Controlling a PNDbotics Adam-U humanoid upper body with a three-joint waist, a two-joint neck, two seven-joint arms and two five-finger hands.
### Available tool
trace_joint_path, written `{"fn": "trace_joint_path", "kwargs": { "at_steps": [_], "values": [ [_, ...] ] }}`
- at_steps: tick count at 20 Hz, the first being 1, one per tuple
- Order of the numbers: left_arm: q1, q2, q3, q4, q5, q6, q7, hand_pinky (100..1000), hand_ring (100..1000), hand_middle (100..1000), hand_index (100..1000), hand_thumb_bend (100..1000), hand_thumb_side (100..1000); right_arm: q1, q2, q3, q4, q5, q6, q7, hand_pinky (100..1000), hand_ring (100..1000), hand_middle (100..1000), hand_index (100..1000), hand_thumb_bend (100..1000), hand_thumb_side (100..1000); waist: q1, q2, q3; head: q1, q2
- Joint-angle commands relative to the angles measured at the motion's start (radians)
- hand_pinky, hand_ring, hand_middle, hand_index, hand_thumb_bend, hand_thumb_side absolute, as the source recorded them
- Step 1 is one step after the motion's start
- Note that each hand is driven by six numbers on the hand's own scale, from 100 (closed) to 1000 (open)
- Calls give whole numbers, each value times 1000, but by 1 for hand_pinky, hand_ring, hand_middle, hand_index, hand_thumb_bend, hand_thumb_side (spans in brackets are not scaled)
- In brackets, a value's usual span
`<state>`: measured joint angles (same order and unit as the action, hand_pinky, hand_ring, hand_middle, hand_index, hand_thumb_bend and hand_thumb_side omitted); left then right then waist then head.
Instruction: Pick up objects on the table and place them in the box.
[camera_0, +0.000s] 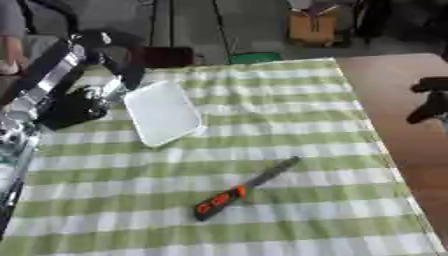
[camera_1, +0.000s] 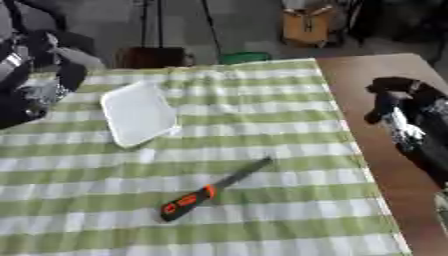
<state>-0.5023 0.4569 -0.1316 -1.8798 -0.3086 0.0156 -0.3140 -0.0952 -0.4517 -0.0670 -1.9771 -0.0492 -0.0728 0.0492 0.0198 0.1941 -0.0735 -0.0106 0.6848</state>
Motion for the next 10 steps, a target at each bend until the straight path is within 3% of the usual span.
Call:
{"fn": "trace_joint_path", "kwargs": {
  "at_steps": [1,10],
  "values": [
    [-19,29,3,-20,-3,-2,-5,618,873,714,845,351,802,-4,-17,-6,-23,3,-3,0,547,520,700,780,242,582,0,-12,0,1,-6],
    [-26,35,-16,-20,-24,-9,-33,637,872,712,842,349,802,-4,-16,-6,-23,2,-1,1,547,520,699,779,242,582,1,-14,-3,0,-6]
  ]
}}
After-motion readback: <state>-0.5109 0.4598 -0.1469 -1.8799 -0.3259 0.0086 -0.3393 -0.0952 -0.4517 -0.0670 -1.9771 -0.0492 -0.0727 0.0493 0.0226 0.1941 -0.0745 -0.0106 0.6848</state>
